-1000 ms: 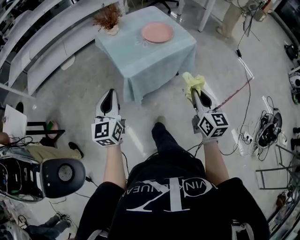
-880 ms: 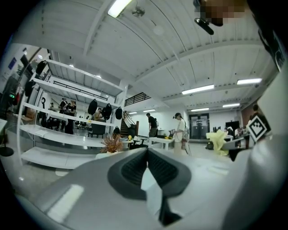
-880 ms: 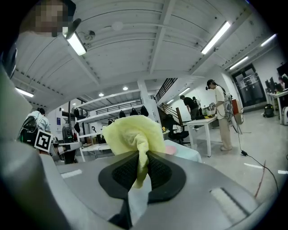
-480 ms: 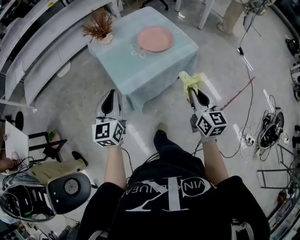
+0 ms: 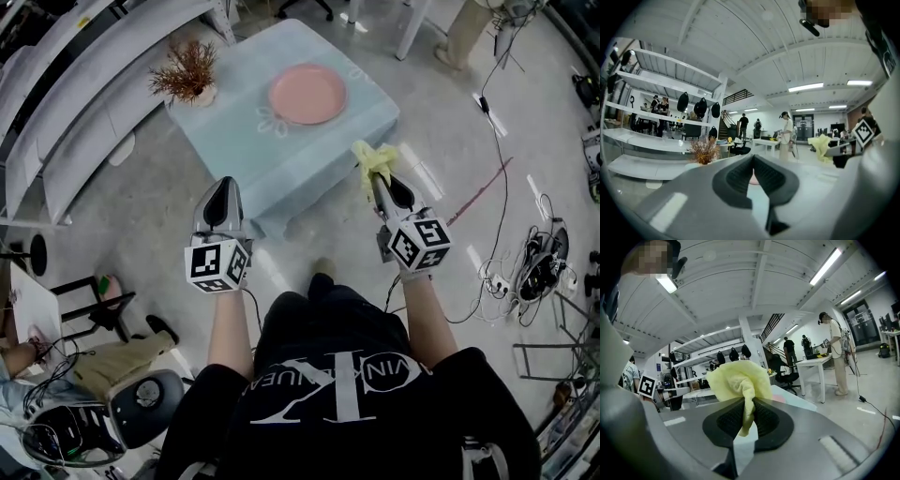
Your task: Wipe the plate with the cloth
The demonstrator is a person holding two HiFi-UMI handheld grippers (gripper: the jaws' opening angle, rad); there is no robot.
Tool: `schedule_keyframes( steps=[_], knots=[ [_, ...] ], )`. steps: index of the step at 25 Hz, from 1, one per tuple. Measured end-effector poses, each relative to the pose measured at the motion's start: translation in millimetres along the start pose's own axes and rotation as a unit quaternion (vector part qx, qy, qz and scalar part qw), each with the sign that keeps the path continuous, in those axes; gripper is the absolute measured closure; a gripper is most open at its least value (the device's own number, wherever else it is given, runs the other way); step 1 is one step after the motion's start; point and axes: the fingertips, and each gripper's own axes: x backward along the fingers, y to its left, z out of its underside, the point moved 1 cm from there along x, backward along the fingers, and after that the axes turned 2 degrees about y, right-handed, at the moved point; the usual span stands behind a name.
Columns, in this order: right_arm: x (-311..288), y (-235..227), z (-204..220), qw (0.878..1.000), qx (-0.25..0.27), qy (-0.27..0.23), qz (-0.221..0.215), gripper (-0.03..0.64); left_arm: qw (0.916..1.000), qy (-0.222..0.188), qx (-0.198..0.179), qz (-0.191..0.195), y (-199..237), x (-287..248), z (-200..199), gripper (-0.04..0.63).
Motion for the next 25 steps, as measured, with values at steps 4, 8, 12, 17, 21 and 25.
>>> schedule_keyframes(
  steps=[4,8,12,17,21,25],
  knots=[
    [-25.8,0.2,3.8,1.000,-0.005,0.013,-0.005,0.577,0.9997,0.023,0.002,-0.002,14.2,-13.1,12.8,0.595],
    [-50.9,0.4,9.0,1.000,-0.011,0.025,-0.005,0.577,0.9991,0.043,0.007,0.002,31.0,-28.5,25.2,0.595],
    [-87.2,4.0,11.8,0.999,-0.016,0.036,0.005,0.577,0.9978,0.062,0.015,0.019,57.8,-60.7,35.9,0.595],
    [-135.4,4.6,11.0,0.998,-0.026,0.049,0.031,0.577,0.9955,0.075,0.010,0.058,88.6,-121.1,33.2,0.595],
    [-169.0,4.0,14.6,0.997,-0.026,0.064,0.043,0.577,0.9918,0.088,0.003,0.093,101.3,-164.0,33.5,0.595],
    [-209.1,0.8,16.9,0.995,-0.025,0.077,0.053,0.577,0.9856,0.110,-0.004,0.129,111.6,-206.4,43.6,0.595]
  ],
)
